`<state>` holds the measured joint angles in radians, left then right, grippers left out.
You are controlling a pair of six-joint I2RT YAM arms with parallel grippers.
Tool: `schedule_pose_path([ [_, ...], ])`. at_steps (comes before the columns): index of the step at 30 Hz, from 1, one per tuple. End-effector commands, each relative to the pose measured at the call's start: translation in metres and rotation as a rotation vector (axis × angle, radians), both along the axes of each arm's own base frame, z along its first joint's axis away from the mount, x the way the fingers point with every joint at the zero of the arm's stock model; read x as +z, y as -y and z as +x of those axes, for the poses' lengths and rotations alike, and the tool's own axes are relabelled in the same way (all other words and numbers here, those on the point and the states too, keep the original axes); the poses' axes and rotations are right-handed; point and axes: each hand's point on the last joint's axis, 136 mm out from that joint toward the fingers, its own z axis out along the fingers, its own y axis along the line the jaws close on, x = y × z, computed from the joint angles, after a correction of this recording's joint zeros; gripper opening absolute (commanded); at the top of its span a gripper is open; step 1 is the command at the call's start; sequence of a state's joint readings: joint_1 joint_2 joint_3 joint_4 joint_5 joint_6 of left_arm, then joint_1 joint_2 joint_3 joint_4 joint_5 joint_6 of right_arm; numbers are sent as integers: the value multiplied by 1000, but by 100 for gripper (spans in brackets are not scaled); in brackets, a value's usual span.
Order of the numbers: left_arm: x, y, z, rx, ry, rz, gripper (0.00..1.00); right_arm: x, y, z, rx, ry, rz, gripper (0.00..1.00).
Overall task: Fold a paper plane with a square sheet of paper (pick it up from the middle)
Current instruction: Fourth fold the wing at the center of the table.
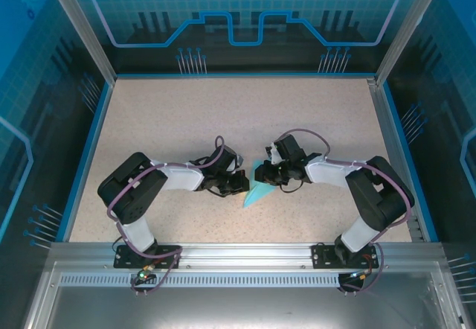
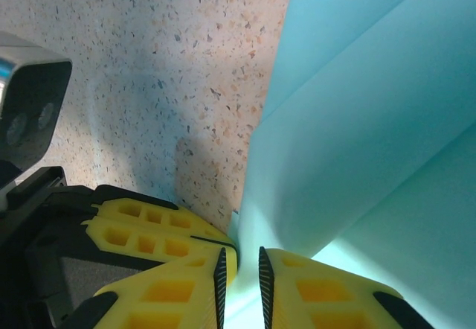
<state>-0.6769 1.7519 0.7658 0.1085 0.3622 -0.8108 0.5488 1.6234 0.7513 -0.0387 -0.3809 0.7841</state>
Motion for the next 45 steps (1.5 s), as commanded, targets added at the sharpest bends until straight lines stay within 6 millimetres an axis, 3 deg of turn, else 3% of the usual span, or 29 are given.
schedule_pose_path([
  [1, -23, -15, -11, 15, -63, 99, 5, -5, 0, 0, 11, -8, 28, 21],
  [15, -15, -13, -8, 13, -49, 87, 5, -28, 8, -3, -5, -61, -25, 20],
  [32, 25, -15, 2, 42, 46, 61, 11, -38, 15, -4, -37, -83, -58, 20],
  [40, 45, 3, 1, -5, 71, -69, 11, -38, 15, -4, -28, -80, -54, 20],
  [45, 46, 12, -3, -40, 53, -114, 12, -37, 13, -4, -13, -73, -51, 20],
])
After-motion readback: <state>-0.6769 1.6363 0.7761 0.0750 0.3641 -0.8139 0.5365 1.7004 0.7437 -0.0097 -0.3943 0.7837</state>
